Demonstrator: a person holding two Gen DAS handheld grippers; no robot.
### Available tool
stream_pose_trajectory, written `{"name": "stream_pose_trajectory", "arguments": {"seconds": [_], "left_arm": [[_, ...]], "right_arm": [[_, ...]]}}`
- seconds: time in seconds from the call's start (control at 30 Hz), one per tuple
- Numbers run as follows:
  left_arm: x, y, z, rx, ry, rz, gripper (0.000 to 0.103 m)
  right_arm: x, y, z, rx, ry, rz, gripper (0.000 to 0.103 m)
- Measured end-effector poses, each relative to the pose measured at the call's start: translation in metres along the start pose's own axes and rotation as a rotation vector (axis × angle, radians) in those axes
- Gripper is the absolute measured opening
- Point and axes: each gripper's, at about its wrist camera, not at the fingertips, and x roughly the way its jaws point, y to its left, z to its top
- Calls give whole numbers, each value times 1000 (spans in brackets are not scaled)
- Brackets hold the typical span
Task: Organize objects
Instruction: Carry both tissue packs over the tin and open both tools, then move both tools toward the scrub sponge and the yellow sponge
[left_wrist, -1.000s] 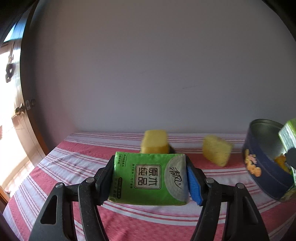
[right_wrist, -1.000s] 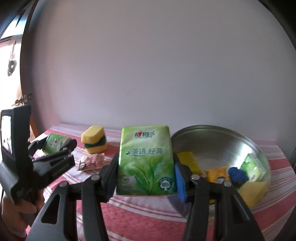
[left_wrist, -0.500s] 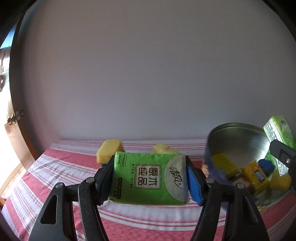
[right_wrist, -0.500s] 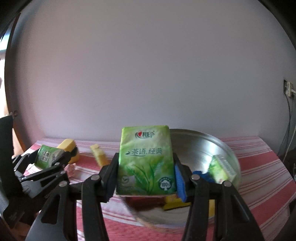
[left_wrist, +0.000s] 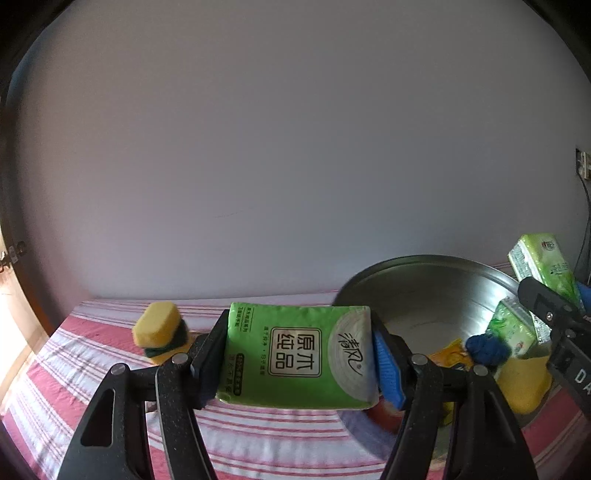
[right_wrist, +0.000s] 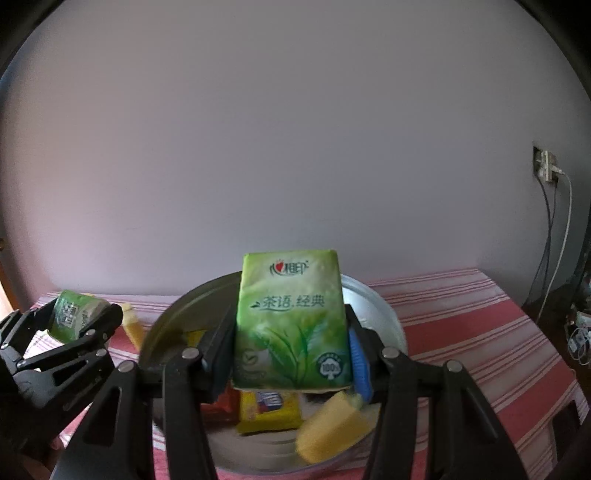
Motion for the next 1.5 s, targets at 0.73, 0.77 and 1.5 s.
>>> {"name": "stream_pose_trajectory", "arguments": {"seconds": [0.73,0.77,1.5], "left_arm": [[36,-48,0,29,81,-57,70],[37,-49,-1,31,84,-55,70],[23,-25,-10,-21,85,-23,90]], "right_arm": [[36,-25,5,-8,93,-74,53],[38,-24,4,-8,103,-69,53],[29,-15,6,-6,78,-67,80]]}}
